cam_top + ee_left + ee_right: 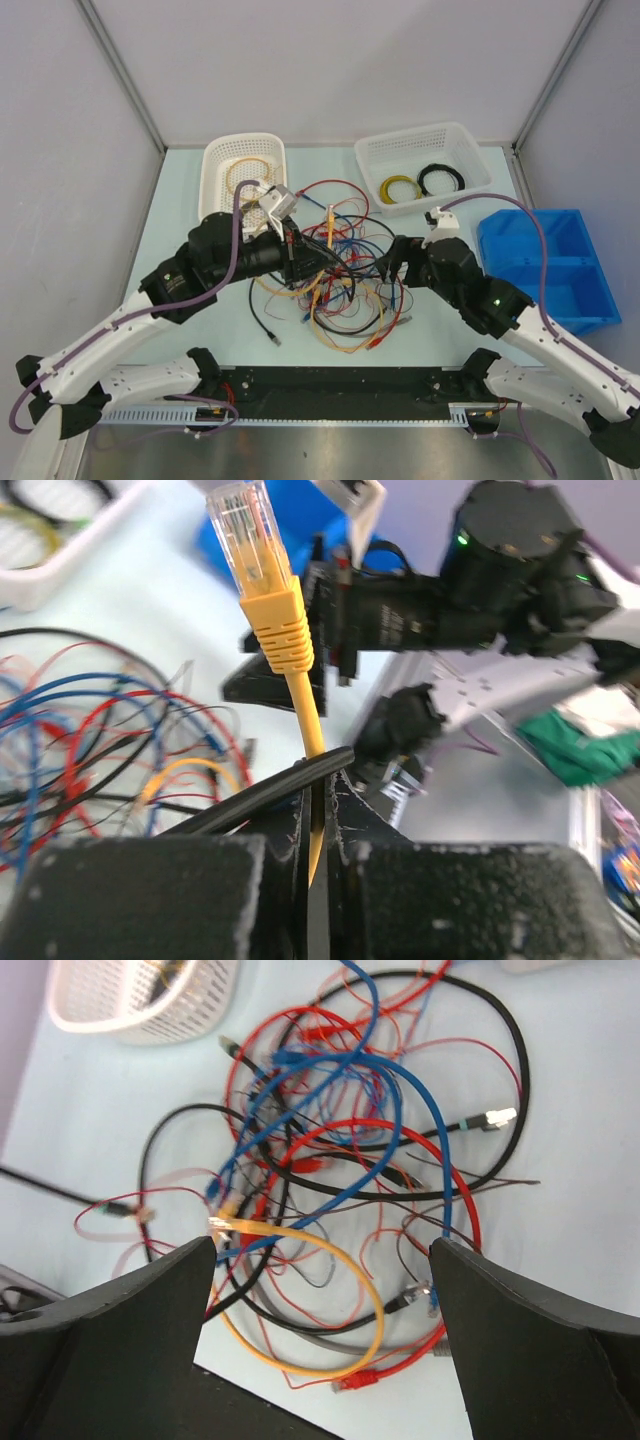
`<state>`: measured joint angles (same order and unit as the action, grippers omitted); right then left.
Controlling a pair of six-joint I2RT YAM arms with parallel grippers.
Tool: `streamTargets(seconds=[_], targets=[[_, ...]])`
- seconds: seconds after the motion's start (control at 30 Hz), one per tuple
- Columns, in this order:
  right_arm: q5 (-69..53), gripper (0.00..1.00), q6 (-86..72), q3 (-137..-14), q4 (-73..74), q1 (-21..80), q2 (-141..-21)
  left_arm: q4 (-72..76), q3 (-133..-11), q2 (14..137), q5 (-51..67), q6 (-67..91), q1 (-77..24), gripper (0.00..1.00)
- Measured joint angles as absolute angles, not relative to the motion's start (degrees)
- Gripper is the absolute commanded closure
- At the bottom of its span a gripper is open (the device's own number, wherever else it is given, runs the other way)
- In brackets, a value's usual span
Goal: Untangle the cables
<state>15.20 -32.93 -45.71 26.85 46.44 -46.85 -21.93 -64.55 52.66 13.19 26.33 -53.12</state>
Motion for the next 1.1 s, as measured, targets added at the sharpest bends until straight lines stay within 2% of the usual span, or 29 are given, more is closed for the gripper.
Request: streamTargets(seconds=[0.13, 0.33, 0.67, 0.77, 0.8, 0.83, 0.87, 0.9, 1.1], targets=[[12.9, 0.05, -33.1, -45.6, 24.4, 46.4, -42.3, -21.1, -65.5, 54.2, 18.8, 26.4, -53.1, 0.97], [3.5, 0.05, -33.7, -45.6, 15.7, 46.5, -35.7, -21.0, -65.0, 57.4, 20.1, 26.4, -53.1, 1.0], [-14.1, 0.16, -31.7, -45.7, 9.7, 48.9, -41.0, -21.2, -64.6, 59.3, 17.6, 25.5, -53.1, 1.0], [-16.0, 0.47, -30.3, -45.7, 9.7, 50.8, -43.6, -21.2, -64.6, 59.6, 17.0, 25.4, -53.1, 1.0], [-16.2, 0.71, -29.9, -45.7, 9.8, 51.3, -44.3, -21.3, -64.6, 59.7, 16.9, 25.3, -53.1, 1.0], [-16.2, 0.82, -29.4, -45.7, 9.8, 51.7, -44.9, -21.3, -64.6, 59.8, 16.7, 25.3, -53.1, 1.0], [-15.9, 0.97, -29.0, -45.7, 9.8, 51.9, -45.3, -21.5, -64.6, 59.9, 16.6, 25.3, -53.1, 0.99], [-15.2, 1.0, -28.8, -45.6, 10.0, 52.0, -45.4, -21.6, -64.6, 59.9, 16.2, 25.1, -53.1, 0.99], [-5.9, 1.0, -27.8, -46.1, 12.6, 50.8, -40.4, -22.8, -63.2, 61.5, 12.1, 24.8, -53.1, 1.0]])
